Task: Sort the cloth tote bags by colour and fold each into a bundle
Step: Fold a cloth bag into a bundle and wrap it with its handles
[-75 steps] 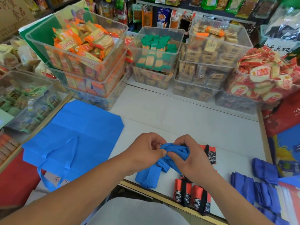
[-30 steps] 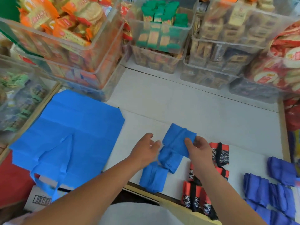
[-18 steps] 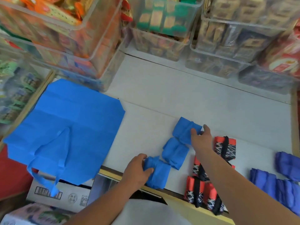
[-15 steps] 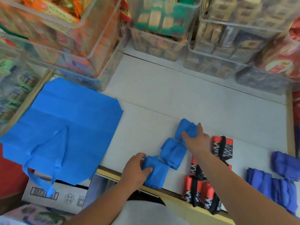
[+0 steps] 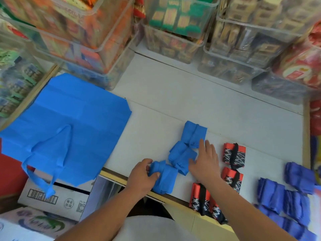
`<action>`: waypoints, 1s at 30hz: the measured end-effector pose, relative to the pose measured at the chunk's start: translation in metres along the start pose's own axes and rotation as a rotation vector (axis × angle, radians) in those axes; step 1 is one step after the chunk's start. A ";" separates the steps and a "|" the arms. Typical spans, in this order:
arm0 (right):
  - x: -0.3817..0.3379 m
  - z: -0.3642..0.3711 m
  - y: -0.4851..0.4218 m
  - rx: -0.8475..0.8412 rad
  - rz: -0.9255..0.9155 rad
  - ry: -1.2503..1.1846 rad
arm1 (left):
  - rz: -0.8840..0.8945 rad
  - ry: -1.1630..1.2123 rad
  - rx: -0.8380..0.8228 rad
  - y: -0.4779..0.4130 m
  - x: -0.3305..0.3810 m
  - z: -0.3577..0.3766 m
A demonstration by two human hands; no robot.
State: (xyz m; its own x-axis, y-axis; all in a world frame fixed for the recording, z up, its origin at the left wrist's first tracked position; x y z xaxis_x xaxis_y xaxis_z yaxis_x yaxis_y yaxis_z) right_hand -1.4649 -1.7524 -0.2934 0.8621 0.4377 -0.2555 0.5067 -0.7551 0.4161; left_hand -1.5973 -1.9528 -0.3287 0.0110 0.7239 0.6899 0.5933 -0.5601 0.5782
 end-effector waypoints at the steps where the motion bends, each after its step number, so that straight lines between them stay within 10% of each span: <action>1: 0.010 0.006 0.011 -0.026 -0.003 0.057 | 0.000 0.006 -0.003 0.001 0.000 0.000; 25: -0.025 0.042 -0.055 -0.121 -0.176 -0.109 | -0.089 0.027 -0.072 0.016 -0.014 -0.024; 30: -0.051 0.024 -0.046 -0.013 -0.086 -0.008 | 0.000 -0.034 0.141 0.011 -0.021 -0.076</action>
State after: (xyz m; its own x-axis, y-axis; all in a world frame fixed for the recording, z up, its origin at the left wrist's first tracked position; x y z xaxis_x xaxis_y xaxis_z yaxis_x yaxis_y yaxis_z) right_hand -1.5329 -1.7518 -0.3204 0.8152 0.4970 -0.2975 0.5791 -0.7085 0.4032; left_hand -1.6525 -2.0046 -0.3032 0.0365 0.7382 0.6735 0.7003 -0.4997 0.5098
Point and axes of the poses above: each hand's wrist, its own y-axis away from the middle knuckle, its own z-axis out of the palm, x = y × z, the point moved 1 cm from there along -y, towards the middle knuckle, and after that the axes turned 1 degree about x, right-handed, at the moved point
